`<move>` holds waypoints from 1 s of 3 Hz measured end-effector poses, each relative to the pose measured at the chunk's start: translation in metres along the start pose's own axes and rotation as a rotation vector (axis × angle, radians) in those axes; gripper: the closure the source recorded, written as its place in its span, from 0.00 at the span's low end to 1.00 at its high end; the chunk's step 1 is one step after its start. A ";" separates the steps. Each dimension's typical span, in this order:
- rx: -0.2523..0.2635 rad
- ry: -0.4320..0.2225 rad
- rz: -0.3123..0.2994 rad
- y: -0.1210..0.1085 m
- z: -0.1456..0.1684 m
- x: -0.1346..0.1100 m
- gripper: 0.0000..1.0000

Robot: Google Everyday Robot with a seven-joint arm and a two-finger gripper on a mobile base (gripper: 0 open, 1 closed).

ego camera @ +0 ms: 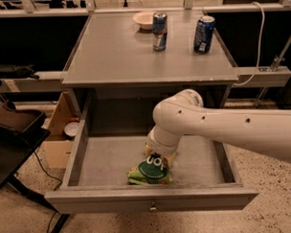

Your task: Pick green rice chip bag from top drawer and place on counter

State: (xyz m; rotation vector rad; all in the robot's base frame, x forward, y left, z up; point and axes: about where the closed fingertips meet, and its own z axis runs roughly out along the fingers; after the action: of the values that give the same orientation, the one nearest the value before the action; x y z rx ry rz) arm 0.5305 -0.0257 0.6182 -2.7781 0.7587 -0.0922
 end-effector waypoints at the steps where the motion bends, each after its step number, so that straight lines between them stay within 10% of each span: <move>1: 0.002 0.061 0.096 -0.004 -0.021 -0.002 1.00; 3: -0.048 0.137 0.159 -0.026 -0.143 0.028 1.00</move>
Offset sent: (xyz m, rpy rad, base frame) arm 0.0047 -0.0483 0.1209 -0.1045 -0.0360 -0.2824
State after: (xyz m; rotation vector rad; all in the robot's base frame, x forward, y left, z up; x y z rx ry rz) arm 0.5488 -0.0517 0.7630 -2.7660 1.0248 -0.2384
